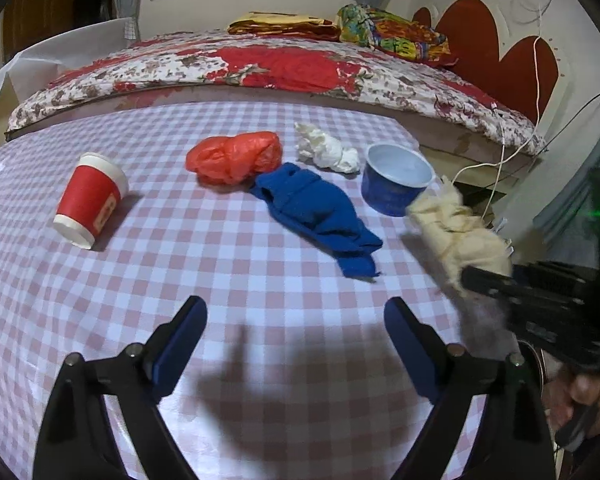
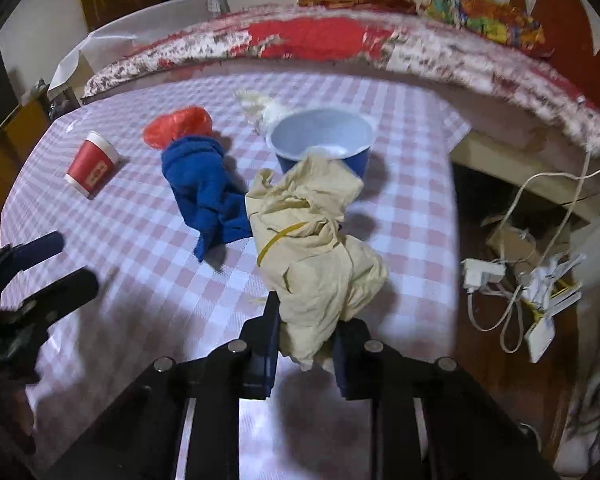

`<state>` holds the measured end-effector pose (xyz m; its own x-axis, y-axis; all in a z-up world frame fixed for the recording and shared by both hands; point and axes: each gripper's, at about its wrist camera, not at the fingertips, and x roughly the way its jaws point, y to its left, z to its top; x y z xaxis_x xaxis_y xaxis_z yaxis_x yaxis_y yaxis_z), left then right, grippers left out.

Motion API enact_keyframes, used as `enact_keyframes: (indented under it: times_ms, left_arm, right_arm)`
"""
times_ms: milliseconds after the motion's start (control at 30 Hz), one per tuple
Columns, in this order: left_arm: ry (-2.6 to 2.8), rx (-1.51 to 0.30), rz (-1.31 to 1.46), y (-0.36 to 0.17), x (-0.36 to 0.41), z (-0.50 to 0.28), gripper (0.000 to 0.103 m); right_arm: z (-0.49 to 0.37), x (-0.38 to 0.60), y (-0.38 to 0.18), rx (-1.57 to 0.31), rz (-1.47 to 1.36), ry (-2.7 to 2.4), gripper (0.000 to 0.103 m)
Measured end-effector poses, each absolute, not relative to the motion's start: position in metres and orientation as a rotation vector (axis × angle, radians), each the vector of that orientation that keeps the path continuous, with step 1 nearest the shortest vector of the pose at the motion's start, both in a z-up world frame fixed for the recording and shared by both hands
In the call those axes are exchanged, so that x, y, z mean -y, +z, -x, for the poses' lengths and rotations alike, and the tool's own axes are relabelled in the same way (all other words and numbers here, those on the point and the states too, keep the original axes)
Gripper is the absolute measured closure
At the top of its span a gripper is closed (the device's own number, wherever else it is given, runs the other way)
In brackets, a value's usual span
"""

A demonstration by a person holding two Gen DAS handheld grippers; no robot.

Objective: Collect trash
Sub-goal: 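Grasp the yellow cloth with the right tool while the left tool grasps the blue sock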

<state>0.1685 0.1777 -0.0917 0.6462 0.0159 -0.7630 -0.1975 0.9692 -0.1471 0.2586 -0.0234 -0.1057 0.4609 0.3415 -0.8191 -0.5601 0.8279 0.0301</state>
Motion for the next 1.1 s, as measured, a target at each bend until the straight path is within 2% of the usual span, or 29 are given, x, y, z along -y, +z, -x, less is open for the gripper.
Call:
enact_keyframes:
  times_ms: [400, 633, 833, 933, 967, 1000, 1100]
  left_arm:
    - [0.136, -0.832, 0.243, -0.092, -0.159, -0.209, 0.015]
    - [0.161, -0.86, 0.244, -0.112, -0.158, -0.249, 0.016]
    - [0.213, -0.882, 0.272, -0.13, -0.173, -0.275, 0.02]
    - [0.217, -0.897, 0.294, -0.137, -0.18, -0.279, 0.027]
    - [0.22, -0.901, 0.297, -0.138, -0.181, -0.28, 0.035]
    - [0.215, -0.904, 0.303, -0.139, -0.182, -0.278, 0.048]
    - [0.191, -0.895, 0.312, -0.138, -0.183, -0.271, 0.066]
  right_arm:
    - [-0.292, 0.066, -0.103, -0.943, 0.159, 0.44, 0.079]
    - [-0.314, 0.066, -0.115, -0.953, 0.15, 0.433, 0.079]
    - [-0.33, 0.065, -0.121, -0.96, 0.138, 0.435, 0.079]
    - [-0.333, 0.066, -0.123, -0.961, 0.13, 0.438, 0.079]
    - [-0.333, 0.067, -0.123, -0.96, 0.127, 0.437, 0.079]
    - [-0.333, 0.068, -0.123, -0.961, 0.123, 0.437, 0.079]
    - [-0.33, 0.071, -0.122, -0.957, 0.111, 0.436, 0.079]
